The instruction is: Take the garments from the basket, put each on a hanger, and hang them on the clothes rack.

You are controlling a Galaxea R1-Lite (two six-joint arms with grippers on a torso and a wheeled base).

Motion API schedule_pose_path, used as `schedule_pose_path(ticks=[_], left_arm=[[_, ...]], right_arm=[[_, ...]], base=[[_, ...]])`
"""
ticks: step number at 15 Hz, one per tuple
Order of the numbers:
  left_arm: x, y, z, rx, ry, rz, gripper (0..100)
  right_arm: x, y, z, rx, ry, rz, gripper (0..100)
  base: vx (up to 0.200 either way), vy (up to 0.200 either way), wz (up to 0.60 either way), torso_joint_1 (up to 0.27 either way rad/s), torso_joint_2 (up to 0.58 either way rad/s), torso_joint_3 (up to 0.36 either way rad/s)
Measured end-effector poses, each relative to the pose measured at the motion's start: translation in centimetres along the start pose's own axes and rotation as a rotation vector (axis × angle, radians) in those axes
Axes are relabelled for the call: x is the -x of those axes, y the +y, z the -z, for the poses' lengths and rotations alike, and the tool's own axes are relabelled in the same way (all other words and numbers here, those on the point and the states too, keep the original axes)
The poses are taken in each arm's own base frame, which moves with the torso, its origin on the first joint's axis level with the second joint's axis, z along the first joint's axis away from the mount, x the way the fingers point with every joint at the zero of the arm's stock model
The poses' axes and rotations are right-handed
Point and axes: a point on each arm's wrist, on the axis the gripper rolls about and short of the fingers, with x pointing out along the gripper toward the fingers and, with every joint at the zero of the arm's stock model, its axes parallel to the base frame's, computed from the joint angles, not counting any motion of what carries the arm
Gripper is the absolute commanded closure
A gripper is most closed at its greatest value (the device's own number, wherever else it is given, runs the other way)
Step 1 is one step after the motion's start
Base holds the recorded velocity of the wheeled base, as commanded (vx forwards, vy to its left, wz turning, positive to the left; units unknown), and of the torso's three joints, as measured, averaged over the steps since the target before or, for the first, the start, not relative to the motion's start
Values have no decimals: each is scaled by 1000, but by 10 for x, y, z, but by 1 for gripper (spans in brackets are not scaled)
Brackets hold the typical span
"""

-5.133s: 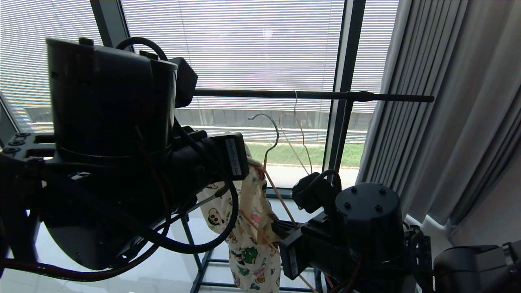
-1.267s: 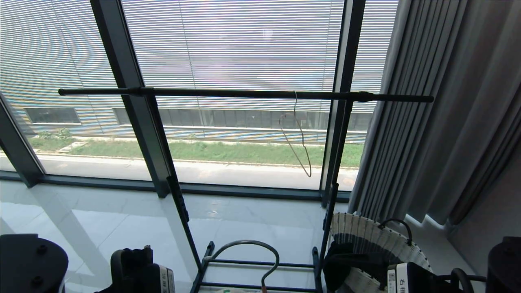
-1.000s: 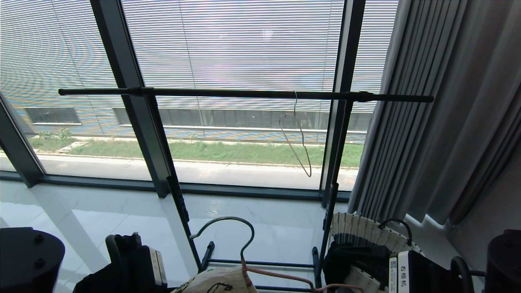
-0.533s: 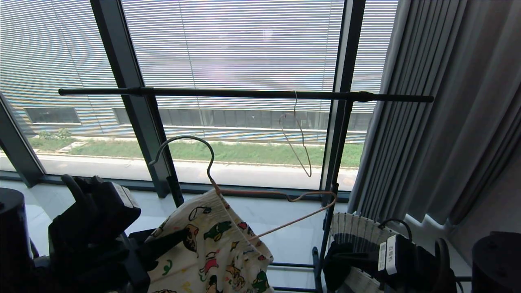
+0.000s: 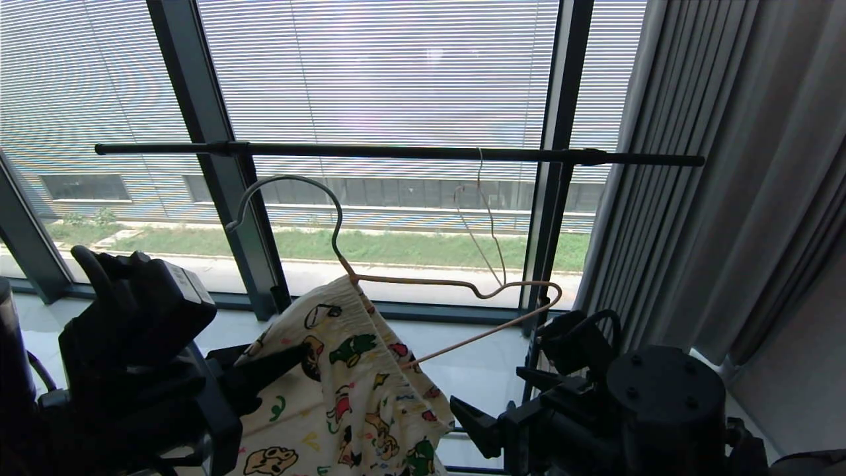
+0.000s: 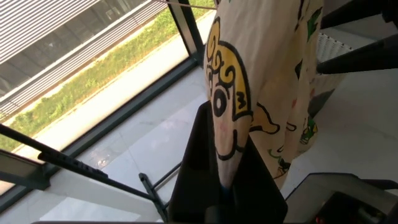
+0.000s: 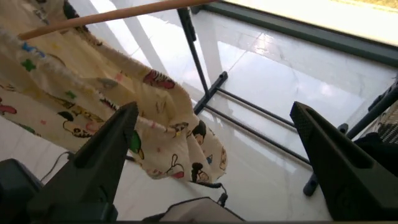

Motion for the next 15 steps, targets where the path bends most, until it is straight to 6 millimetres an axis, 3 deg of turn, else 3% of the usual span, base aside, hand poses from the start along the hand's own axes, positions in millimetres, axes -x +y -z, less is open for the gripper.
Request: schedule_pose_path(ticks=[4, 8, 14, 15], left_arm=[[-1, 0, -3, -4, -8, 4, 100], [-2, 1, -5, -4, -11, 3, 100], [-1, 2, -9, -5, -26, -4, 100], [-1, 2, -9, -5, -26, -4, 100]], right_arm=[[-26, 8, 9, 14, 24, 12, 0], [-29, 16, 23, 38, 59, 1, 0], [-38, 12, 38, 83, 76, 98, 0], [-39, 12, 40, 87, 80, 100, 100]], base=[[0, 0, 0, 0, 0, 0], [0, 0, 0, 0, 0, 0], [0, 0, 0, 0, 0, 0], [0, 0, 0, 0, 0, 0]])
